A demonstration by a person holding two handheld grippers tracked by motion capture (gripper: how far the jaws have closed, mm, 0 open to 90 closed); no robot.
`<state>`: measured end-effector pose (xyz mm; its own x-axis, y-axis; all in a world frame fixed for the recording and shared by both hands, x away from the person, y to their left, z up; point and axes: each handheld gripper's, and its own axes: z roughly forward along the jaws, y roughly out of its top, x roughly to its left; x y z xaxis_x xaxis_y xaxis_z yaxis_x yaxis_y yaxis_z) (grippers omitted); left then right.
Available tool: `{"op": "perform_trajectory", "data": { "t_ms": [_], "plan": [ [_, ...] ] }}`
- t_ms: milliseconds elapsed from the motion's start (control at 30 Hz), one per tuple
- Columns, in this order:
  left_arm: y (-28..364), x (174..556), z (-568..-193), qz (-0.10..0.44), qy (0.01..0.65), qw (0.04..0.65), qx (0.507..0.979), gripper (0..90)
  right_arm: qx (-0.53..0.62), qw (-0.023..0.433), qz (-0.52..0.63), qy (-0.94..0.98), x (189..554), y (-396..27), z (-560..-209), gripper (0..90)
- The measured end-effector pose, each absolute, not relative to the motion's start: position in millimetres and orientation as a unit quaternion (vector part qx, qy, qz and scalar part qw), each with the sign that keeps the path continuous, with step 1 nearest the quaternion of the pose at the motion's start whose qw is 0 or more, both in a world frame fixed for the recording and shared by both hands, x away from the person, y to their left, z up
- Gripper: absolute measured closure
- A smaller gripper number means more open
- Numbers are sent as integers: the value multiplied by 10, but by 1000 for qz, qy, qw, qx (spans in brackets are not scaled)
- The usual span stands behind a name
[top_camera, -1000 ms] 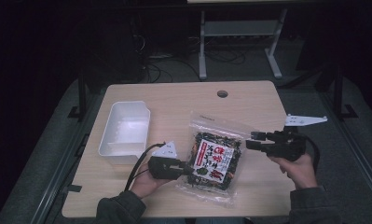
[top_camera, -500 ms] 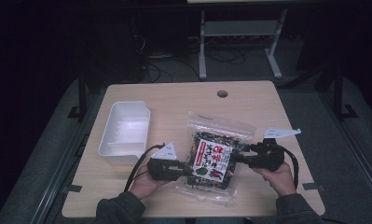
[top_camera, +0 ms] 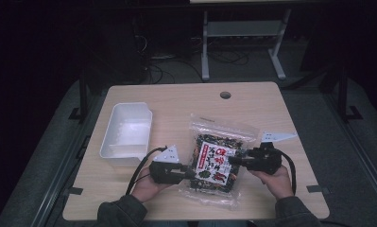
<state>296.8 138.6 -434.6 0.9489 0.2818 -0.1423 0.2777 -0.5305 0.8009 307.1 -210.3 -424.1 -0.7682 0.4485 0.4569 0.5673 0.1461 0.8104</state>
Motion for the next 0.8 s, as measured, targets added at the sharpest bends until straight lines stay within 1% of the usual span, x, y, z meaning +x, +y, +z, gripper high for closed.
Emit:
{"op": "perform_trajectory", "data": {
  "t_ms": [33,67,167,267,400,800],
  "plan": [
    [1391,2975,-4353,1,162,458,874,717,-331,58,-568,-751,3067,-2114,-4235,617],
    [1391,2980,-4358,2,164,458,873,715,-327,64,-573,-749,3059,-2121,-4226,676],
    [1394,2988,-4370,4,170,456,873,683,-310,73,-584,-747,3028,-2119,-4179,719],
    [1410,2999,-4369,7,174,458,872,664,-304,79,-593,-741,3009,-2113,-4145,736],
    [1441,3010,-4370,12,180,461,869,624,-304,69,-599,-737,2963,-2100,-4056,745],
    [1464,2984,-4357,24,188,456,870,508,-350,-1,-607,-713,2863,-2292,-3909,752]
  ]
}}
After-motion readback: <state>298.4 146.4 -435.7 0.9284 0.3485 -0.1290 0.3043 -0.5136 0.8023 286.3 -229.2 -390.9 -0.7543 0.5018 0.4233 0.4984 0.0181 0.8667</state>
